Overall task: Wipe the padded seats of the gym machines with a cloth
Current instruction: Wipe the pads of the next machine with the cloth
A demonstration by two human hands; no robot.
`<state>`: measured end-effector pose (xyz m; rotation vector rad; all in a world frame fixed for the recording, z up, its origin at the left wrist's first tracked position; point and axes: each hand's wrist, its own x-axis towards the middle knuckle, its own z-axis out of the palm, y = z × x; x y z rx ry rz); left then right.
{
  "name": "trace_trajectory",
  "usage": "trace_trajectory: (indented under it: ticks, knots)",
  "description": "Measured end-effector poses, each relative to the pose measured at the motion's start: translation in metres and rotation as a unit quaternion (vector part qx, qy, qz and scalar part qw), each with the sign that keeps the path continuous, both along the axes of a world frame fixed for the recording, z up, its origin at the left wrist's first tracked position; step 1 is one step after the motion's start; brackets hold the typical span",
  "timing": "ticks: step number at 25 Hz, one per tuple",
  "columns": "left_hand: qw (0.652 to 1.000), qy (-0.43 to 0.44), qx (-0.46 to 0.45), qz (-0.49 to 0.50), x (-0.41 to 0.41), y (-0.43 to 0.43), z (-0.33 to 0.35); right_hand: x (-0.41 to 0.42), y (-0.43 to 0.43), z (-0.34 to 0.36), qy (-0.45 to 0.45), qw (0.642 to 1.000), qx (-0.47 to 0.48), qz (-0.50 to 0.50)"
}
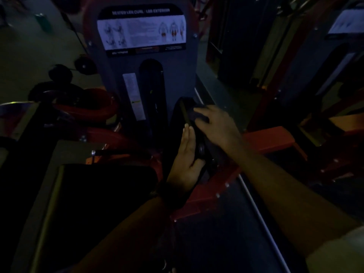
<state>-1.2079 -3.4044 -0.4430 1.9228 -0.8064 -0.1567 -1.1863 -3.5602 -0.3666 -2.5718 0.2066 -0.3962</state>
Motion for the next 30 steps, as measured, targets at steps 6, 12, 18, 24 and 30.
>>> trace_trajectory:
  ticks: [6,12,18,24,30]
  knots:
    - [0.998,0.031,-0.01,0.054,-0.009,-0.008,0.014,-0.001,0.003,-0.003,0.021,0.992,-0.114,0.048]
    - [0.988,0.046,-0.036,0.143,-0.017,-0.024,0.025,0.044,-0.014,-0.007,0.029,0.987,-0.102,0.118]
    - [0.965,0.08,0.018,0.249,-0.01,-0.049,0.046,0.101,-0.039,0.008,0.046,0.978,-0.087,0.185]
    - [0.951,0.077,0.147,0.259,0.03,-0.072,0.074,0.13,-0.056,0.015,-0.044,0.983,-0.092,0.155]
    - [0.939,0.07,0.201,0.27,0.077,-0.087,0.079,0.163,-0.073,0.014,-0.098,0.971,-0.037,0.215]
